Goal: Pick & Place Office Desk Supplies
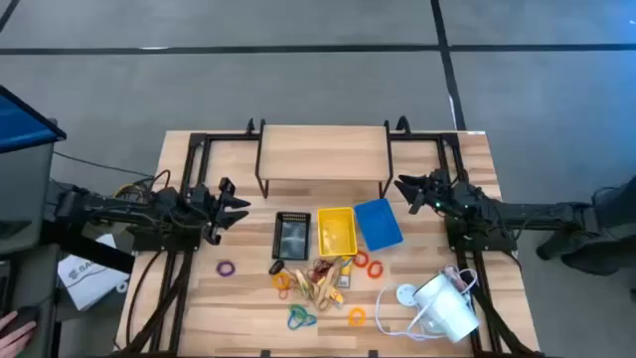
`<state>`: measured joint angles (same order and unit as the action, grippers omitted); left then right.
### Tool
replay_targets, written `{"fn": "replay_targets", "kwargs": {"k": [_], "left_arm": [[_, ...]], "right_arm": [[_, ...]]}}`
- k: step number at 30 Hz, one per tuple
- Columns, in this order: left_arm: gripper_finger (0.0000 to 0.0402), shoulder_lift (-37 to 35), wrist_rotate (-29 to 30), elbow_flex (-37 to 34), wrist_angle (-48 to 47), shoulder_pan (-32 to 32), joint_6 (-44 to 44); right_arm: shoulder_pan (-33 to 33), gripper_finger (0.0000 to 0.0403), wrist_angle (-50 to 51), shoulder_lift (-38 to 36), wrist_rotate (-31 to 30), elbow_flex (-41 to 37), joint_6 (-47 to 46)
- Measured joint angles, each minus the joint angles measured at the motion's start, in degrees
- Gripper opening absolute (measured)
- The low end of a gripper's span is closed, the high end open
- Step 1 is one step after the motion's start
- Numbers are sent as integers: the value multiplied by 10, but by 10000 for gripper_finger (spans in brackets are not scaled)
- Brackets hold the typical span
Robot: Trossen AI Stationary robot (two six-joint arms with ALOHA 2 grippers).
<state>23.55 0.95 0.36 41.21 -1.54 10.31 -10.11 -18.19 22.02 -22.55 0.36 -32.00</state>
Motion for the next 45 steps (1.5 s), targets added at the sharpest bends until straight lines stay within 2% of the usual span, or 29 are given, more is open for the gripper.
{"fn": "replay_targets", "kwargs": {"k": [6,11,14,17,21,24,28,31,33,39,43,45], "left_arm": [[114,18,0,0,0,0,-65],[114,18,-1,0,0,0,-100],[114,17,-1,4,-12,0,-88],[114,18,-1,38,-93,0,-67],[114,24,27,116,-282,0,-67],[114,43,57,184,-424,0,-80],[114,88,61,280,-586,-1,-118],[114,143,62,348,-711,-8,-113],[114,197,64,384,-795,-19,-80],[114,383,57,414,-857,-110,-20],[114,494,46,428,-893,-177,18],[114,528,42,438,-959,-204,60]], "right_arm": [[-5,187,11,0,0,9,46],[-4,187,7,1,0,9,-93],[-5,187,-23,0,13,11,-51],[-5,187,-69,0,62,11,25],[-5,187,-76,3,108,42,76],[-5,187,-6,18,123,102,119],[-5,187,160,71,122,225,198],[-5,187,285,133,115,325,251],[-5,187,359,176,101,385,279],[-5,187,524,277,27,514,322],[-4,187,589,303,-5,548,322],[-4,187,609,305,-14,548,320]]}}
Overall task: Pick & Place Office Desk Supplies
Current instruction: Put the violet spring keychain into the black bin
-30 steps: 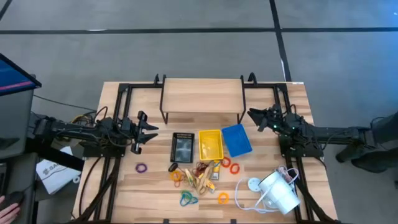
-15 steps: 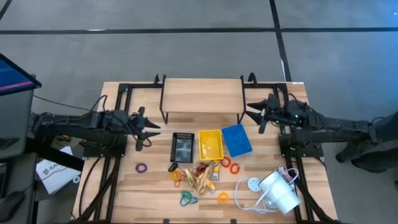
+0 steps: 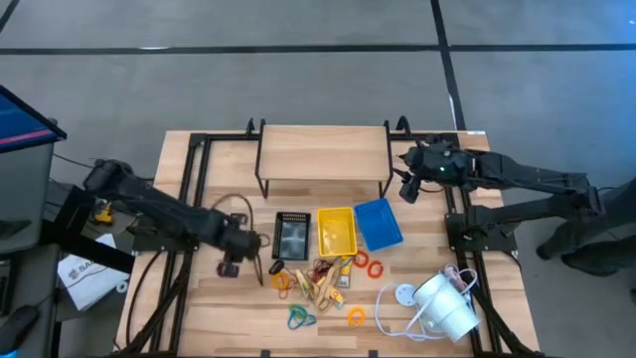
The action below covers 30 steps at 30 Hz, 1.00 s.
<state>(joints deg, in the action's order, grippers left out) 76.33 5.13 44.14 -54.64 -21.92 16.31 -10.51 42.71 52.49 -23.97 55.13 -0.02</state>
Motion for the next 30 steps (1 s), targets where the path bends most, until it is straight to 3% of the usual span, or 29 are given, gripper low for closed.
{"fn": "replay_targets", "kwargs": {"k": [2,5,17,22,30], "left_arm": [[114,22,-10,2,-77,-23,57],[114,10,-10,-5,-91,-61,118],[114,-39,-6,-44,23,-90,186],[114,-36,-47,-104,101,-90,207],[114,-36,-85,-147,127,-90,217]], "right_arm": [[3,187,8,-1,-4,-3,-12],[4,187,11,-2,-18,-10,-20],[8,187,36,4,-17,-21,-58],[28,187,37,4,-19,-21,-65],[33,187,36,3,-32,-21,-71]]}}
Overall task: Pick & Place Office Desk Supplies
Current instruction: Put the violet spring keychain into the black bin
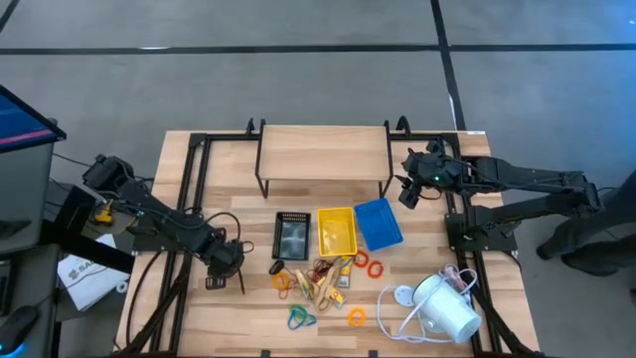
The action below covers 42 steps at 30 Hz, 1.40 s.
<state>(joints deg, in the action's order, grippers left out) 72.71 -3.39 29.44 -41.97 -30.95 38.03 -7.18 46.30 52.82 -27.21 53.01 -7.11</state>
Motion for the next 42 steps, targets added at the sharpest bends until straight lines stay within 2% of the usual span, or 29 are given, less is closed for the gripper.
{"fn": "replay_targets", "kwargs": {"k": [9,11,15,18,19,22,23,26,27,31,34,36,39,42], "left_arm": [[109,-3,0,-26,35,1,-6],[91,-3,1,-27,35,5,-7],[19,-7,7,-26,36,13,-15],[16,-29,66,-17,43,11,-19],[13,-42,116,-12,64,13,-23],[6,-102,217,4,141,26,-39],[6,-123,236,1,173,33,-61],[6,-174,272,7,346,70,-176],[5,-184,283,7,372,82,-209],[5,-147,261,4,391,150,-270],[7,-66,179,4,441,203,-271],[7,-17,149,3,478,218,-272],[15,36,144,7,491,234,-286],[43,57,139,10,489,236,-305]], "right_arm": [[0,187,0,0,-1,0,-14],[0,187,0,0,-1,0,-25],[1,187,-5,0,0,0,-44],[8,187,-6,0,1,0,-61],[10,187,-6,0,1,0,-65],[13,187,-11,0,-1,0,-85],[15,187,-18,0,-2,0,-91],[15,187,-39,5,-4,0,-94],[15,187,-41,8,-4,-1,-94],[16,187,-30,20,-6,-9,-107],[19,187,-9,29,-12,-9,-120],[24,187,-12,34,-16,-9,-120],[31,187,-12,36,-16,-9,-120],[42,187,2,38,-14,-9,-120]]}}
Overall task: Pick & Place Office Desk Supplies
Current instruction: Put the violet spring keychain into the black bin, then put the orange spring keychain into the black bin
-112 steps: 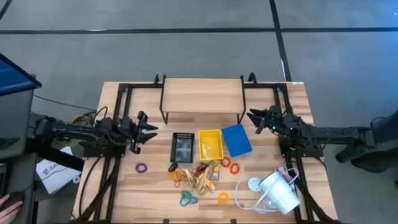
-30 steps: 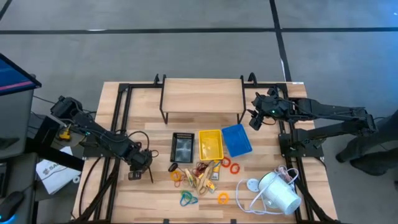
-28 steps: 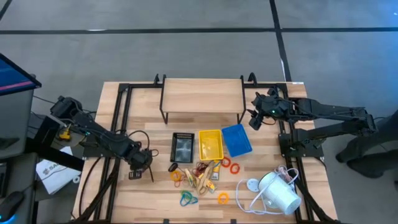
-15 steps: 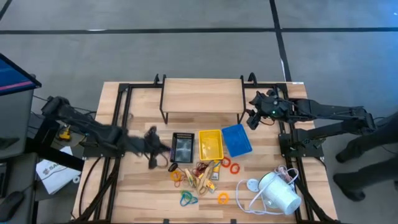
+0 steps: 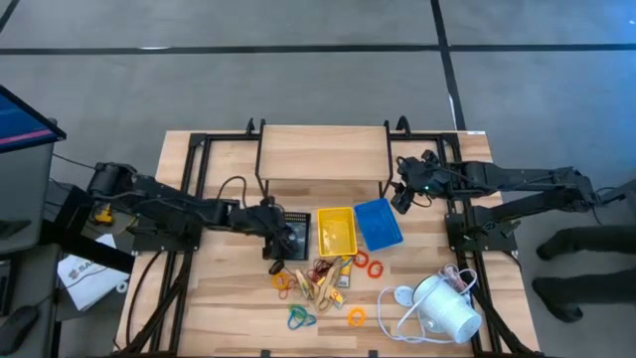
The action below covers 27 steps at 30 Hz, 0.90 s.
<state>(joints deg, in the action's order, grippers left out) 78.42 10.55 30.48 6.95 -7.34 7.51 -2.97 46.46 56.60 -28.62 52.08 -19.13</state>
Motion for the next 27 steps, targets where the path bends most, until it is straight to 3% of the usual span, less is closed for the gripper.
{"fn": "replay_targets", "kwargs": {"k": [7,12,20,27], "left_arm": [[159,-36,-4,0,-4,-1,-38],[211,-123,8,4,-7,-1,-81],[208,-266,15,32,-15,-25,-114],[188,-294,15,33,-54,-63,-116]], "right_arm": [[8,187,-2,1,7,0,-4],[11,187,-41,37,98,0,-39],[92,187,-78,211,163,26,-66],[151,187,-51,341,170,86,-81]]}}
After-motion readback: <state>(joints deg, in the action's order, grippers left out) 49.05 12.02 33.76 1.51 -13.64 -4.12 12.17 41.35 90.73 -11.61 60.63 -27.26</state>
